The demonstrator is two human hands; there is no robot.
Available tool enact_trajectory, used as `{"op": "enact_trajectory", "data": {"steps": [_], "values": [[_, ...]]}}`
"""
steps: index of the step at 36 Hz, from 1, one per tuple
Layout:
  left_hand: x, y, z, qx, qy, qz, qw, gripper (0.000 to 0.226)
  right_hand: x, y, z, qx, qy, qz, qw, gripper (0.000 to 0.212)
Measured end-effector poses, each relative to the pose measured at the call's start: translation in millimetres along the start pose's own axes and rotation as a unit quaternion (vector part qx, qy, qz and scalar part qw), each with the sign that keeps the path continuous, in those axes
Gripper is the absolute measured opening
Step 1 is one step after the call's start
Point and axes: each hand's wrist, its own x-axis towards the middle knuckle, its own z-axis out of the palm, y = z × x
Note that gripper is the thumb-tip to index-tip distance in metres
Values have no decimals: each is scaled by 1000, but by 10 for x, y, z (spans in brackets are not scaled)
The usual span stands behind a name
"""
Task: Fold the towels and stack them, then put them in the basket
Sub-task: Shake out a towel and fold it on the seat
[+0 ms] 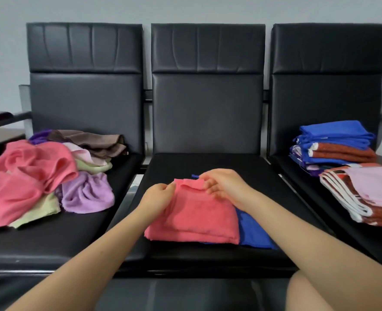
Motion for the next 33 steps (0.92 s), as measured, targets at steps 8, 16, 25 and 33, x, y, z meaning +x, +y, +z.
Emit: {"op": "enact_trajectory", "data": {"steps": [8, 16, 25, 33], "values": [[-40, 173, 168, 19, 28, 77, 996, 53, 160, 310, -430, -244, 67, 98, 963, 18], [-94, 192, 228, 69, 3, 113, 991, 45, 141, 270, -365, -213, 37, 112, 970, 22], [-171, -3, -120, -48, 75, 57, 994, 46, 106, 236, -150, -277, 6, 95, 956, 49], [-135, -231, -189, 81, 21, -32, 996, 55, 81, 298, -50, -271, 5, 107, 957, 57]]}}
